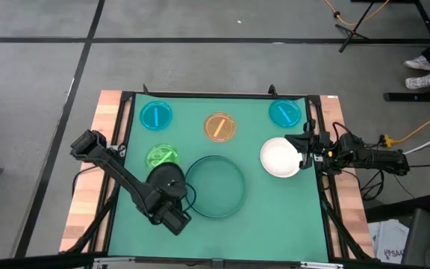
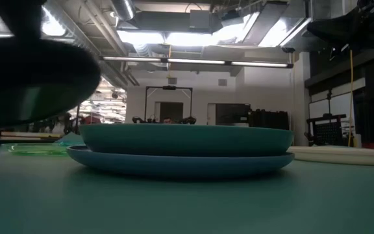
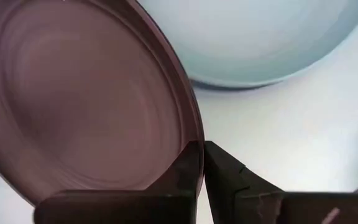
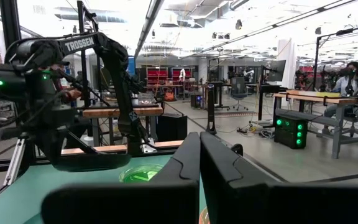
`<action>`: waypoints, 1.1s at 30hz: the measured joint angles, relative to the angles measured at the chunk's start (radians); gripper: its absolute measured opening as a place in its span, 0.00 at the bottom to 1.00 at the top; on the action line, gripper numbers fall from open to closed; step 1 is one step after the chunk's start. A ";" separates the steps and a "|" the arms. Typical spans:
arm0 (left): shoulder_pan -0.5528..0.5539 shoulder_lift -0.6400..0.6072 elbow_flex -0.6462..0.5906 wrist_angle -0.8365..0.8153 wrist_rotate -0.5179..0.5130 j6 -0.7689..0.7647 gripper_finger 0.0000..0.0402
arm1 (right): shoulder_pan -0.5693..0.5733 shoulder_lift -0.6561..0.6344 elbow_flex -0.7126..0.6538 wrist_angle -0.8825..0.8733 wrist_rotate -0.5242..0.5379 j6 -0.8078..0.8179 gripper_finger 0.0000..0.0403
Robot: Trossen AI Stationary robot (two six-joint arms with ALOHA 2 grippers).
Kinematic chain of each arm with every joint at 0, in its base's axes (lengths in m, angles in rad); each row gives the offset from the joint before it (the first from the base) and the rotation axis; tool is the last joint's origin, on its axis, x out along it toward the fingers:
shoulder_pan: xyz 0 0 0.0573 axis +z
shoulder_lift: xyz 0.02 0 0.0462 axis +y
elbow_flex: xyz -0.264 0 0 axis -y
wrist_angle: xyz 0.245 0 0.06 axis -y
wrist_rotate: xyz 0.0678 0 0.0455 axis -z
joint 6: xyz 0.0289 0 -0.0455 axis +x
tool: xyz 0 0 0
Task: Stack plastic plates
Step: Stack the black plate on top of the green plate
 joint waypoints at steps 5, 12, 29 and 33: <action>0.028 0.002 0.051 0.000 -0.018 0.068 0.02 | 0.000 0.000 0.000 0.000 0.000 0.000 0.00; 0.067 0.005 0.087 0.037 -0.067 0.192 0.02 | 0.000 0.000 0.000 0.000 0.000 0.000 0.00; 0.137 0.006 0.124 0.226 -0.168 0.422 0.02 | 0.000 0.000 0.000 -0.005 0.000 0.000 0.00; 0.141 0.006 0.124 0.301 -0.180 0.460 0.02 | 0.000 0.000 0.000 -0.006 0.000 -0.001 0.00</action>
